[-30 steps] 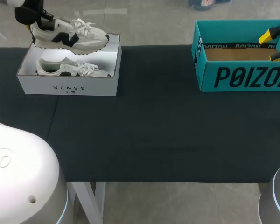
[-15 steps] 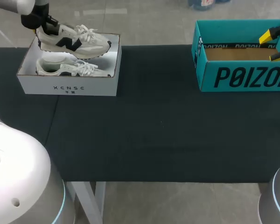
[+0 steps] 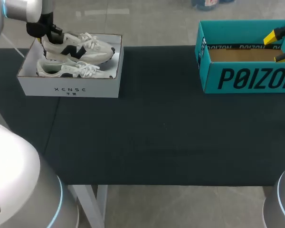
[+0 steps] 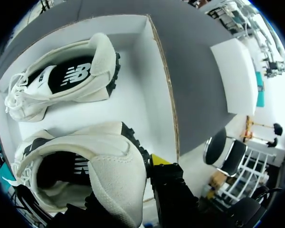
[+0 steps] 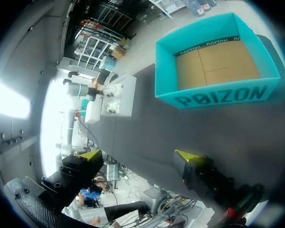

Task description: Take the shoe out of the shoebox, open the shoe tongue, remove and reinsert the insole, then place the shoe into the shoebox

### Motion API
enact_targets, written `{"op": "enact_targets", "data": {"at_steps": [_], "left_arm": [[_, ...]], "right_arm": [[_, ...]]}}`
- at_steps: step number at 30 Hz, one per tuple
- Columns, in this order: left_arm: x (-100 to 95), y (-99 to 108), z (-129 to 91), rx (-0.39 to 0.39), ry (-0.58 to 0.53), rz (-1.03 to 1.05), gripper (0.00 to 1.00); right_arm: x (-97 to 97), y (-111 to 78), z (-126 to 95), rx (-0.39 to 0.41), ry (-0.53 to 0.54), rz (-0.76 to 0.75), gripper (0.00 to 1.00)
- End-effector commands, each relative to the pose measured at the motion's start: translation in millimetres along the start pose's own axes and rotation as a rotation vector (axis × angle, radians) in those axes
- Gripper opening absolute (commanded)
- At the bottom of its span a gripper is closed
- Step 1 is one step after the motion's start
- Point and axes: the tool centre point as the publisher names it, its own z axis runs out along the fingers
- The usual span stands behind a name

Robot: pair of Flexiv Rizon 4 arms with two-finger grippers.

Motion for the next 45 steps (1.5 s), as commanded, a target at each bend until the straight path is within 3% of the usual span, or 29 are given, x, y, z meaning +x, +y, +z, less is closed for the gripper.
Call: {"op": "enact_targets", "data": {"at_steps": [1,16,17,19,20,21,32,40,45], "left_arm": [[-7.5,11,19,0.035,-0.016,0.004,0.0],[-15.8,5,54,0.111,-0.099,0.016,0.0],[-16.9,5,55,0.114,-0.099,0.019,0.13],[-19.0,3,54,0.12,-0.108,0.031,0.51],[-20.2,2,51,0.12,-0.113,0.037,0.87],[-20.8,1,47,0.114,-0.118,0.042,1.0],[-30.4,-16,-11,0.008,-0.2,0.007,1.0],[-40.9,-54,-51,-0.085,-0.193,-0.04,1.0],[-48.5,-80,-62,-0.121,-0.159,-0.085,1.0]], "right_arm": [[-0.1,0.0,0,0.0,-0.002,0.0,1.0],[-0.1,0.0,0,0.0,-0.002,0.0,1.0],[-0.1,0.0,0,0.0,-0.002,0.0,1.0],[-0.1,0.0,0,0.0,-0.002,0.0,1.0],[-0.1,0.0,0,0.0,-0.002,0.0,1.0],[-0.1,0.0,0,0.0,-0.002,0.0,1.0],[-0.1,0.0,0,0.0,-0.002,0.0,1.0],[-0.1,0.0,0,0.0,-0.002,0.0,1.0],[-0.1,0.0,0,0.0,-0.002,0.0,1.0]]}}
